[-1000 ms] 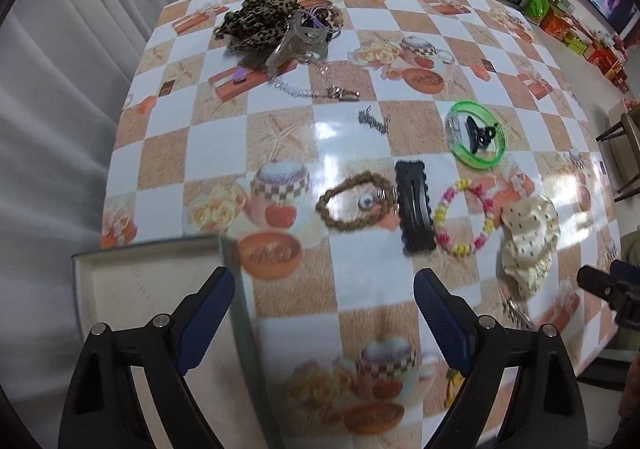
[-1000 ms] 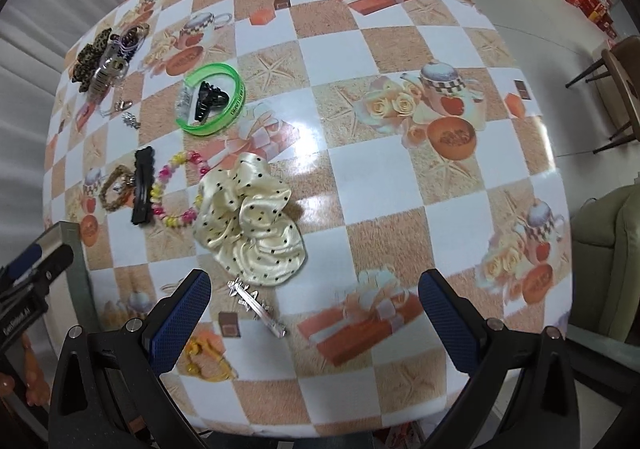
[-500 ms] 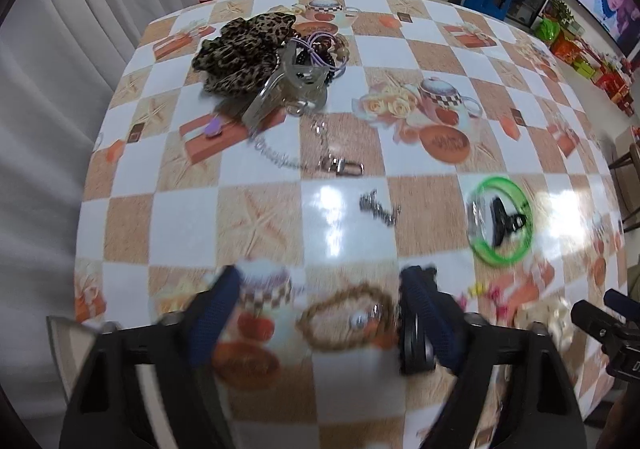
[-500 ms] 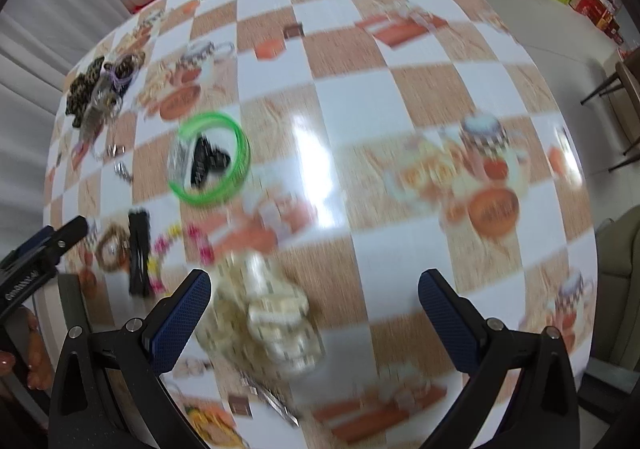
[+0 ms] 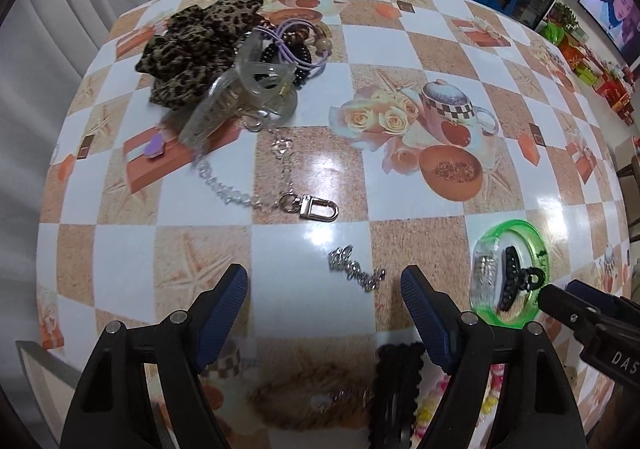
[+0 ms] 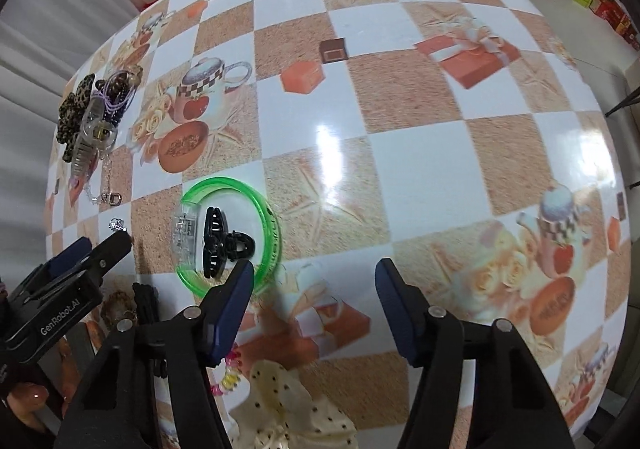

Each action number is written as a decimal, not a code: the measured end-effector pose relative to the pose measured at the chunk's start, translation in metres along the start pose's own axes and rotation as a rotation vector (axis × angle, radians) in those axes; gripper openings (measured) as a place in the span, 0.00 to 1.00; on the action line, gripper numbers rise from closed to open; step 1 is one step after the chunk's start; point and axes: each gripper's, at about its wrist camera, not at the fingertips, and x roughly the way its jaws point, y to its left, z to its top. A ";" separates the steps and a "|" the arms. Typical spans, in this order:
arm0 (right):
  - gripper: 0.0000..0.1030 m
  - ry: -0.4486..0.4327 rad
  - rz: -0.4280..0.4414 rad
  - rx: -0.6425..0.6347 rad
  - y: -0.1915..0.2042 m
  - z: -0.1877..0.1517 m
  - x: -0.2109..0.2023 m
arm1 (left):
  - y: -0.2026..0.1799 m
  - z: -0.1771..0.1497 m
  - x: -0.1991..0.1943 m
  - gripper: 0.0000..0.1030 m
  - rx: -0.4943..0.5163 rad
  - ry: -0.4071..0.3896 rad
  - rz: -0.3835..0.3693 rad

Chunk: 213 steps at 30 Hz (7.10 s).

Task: Organize jewelry
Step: 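Reach the left tool to the silver charm while the right tool reaches the green bangle, then close the left tool on the silver charm while the right tool closes on the green bangle, then carry both items to the tray while the right tool releases the green bangle inside, then open the left tool to drop the silver charm into the tray, then move the left tool to the black claw clip while the right tool reaches the polka-dot scrunchie, then grasp the black claw clip with the left tool while the right tool grasps the scrunchie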

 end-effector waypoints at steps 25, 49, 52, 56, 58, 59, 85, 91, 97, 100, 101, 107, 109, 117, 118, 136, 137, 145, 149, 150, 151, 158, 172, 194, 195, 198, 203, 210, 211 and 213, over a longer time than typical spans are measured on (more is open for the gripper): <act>0.07 -0.083 0.067 -0.051 0.000 0.007 -0.021 | 0.001 -0.009 -0.035 0.16 0.002 -0.073 -0.093; 0.07 -0.015 0.265 -0.324 0.159 -0.060 -0.066 | 0.153 -0.128 -0.138 0.16 -0.272 -0.135 0.036; 0.07 0.013 0.290 -0.388 0.195 -0.073 -0.060 | 0.182 -0.152 -0.134 0.16 -0.335 -0.102 0.080; 0.07 0.050 0.312 -0.469 0.237 -0.093 -0.048 | 0.209 -0.178 -0.125 0.16 -0.387 -0.068 0.127; 0.07 0.076 0.313 -0.503 0.256 -0.104 -0.037 | 0.219 -0.187 -0.119 0.16 -0.406 -0.049 0.143; 0.07 0.090 0.311 -0.517 0.265 -0.108 -0.031 | 0.224 -0.191 -0.115 0.16 -0.416 -0.043 0.149; 0.07 0.148 0.134 -0.625 0.294 -0.134 0.032 | 0.220 -0.192 -0.067 0.17 -0.348 0.005 0.210; 0.08 0.171 0.156 -0.601 0.299 -0.128 0.036 | 0.217 -0.193 -0.068 0.17 -0.350 0.028 0.230; 0.29 0.206 0.260 -0.532 0.289 -0.123 0.024 | 0.214 -0.194 -0.074 0.17 -0.350 0.033 0.228; 0.43 0.187 0.318 -0.487 0.282 -0.117 0.010 | 0.214 -0.194 -0.077 0.17 -0.349 0.038 0.217; 0.43 0.177 0.336 -0.469 0.278 -0.114 0.003 | 0.214 -0.194 -0.079 0.17 -0.347 0.035 0.218; 0.48 0.133 0.375 -0.412 0.253 -0.106 -0.027 | 0.212 -0.189 -0.085 1.00 -0.345 0.024 0.222; 0.48 0.122 0.377 -0.396 0.240 -0.104 -0.032 | 0.206 -0.188 -0.094 1.00 -0.324 -0.029 0.279; 0.60 0.085 0.351 -0.301 0.196 -0.100 -0.054 | 0.195 -0.186 -0.100 1.00 -0.273 -0.009 0.275; 0.60 0.077 0.345 -0.288 0.187 -0.099 -0.057 | 0.192 -0.186 -0.102 1.00 -0.267 -0.009 0.271; 0.83 -0.042 0.218 0.028 0.010 -0.087 -0.091 | 0.087 -0.128 -0.112 1.00 -0.073 -0.060 0.171; 0.83 -0.037 0.206 0.041 0.000 -0.087 -0.091 | 0.080 -0.126 -0.110 1.00 -0.065 -0.058 0.160; 0.84 0.006 0.148 0.110 -0.047 -0.091 -0.081 | 0.040 -0.105 -0.090 1.00 0.005 -0.042 0.116; 0.83 0.018 0.138 0.127 -0.059 -0.093 -0.075 | 0.029 -0.096 -0.083 1.00 0.027 -0.031 0.099; 0.83 0.020 0.136 0.130 -0.061 -0.093 -0.074 | 0.026 -0.093 -0.081 1.00 0.030 -0.030 0.093; 0.83 0.021 0.134 0.131 -0.062 -0.093 -0.074 | 0.023 -0.091 -0.080 1.00 0.034 -0.030 0.087; 0.83 0.031 0.135 0.111 -0.063 -0.090 -0.067 | -0.004 -0.071 -0.071 1.00 0.072 -0.034 0.027; 0.83 0.082 0.179 0.050 -0.048 -0.089 -0.034 | -0.072 -0.027 -0.031 0.91 0.156 -0.008 -0.076; 0.20 0.044 0.097 -0.115 -0.019 -0.084 -0.020 | -0.132 -0.004 0.001 0.30 0.265 0.001 -0.067; 0.15 0.048 0.109 -0.101 -0.022 -0.084 -0.019 | -0.132 -0.003 0.001 0.26 0.263 0.005 -0.075; 0.11 0.042 0.128 -0.066 -0.029 -0.083 -0.023 | -0.130 -0.004 -0.004 0.26 0.262 -0.005 -0.087; 0.11 0.011 0.157 -0.039 -0.040 -0.081 -0.038 | -0.126 -0.011 -0.022 0.26 0.260 -0.038 -0.105; 0.11 -0.007 0.172 0.017 -0.050 -0.080 -0.056 | -0.105 -0.022 -0.054 0.26 0.228 -0.079 -0.137; 0.11 -0.009 0.172 0.021 -0.051 -0.080 -0.058 | -0.101 -0.025 -0.058 0.26 0.222 -0.083 -0.139; 0.11 -0.012 0.170 0.025 -0.050 -0.078 -0.058 | -0.094 -0.028 -0.064 0.26 0.209 -0.088 -0.139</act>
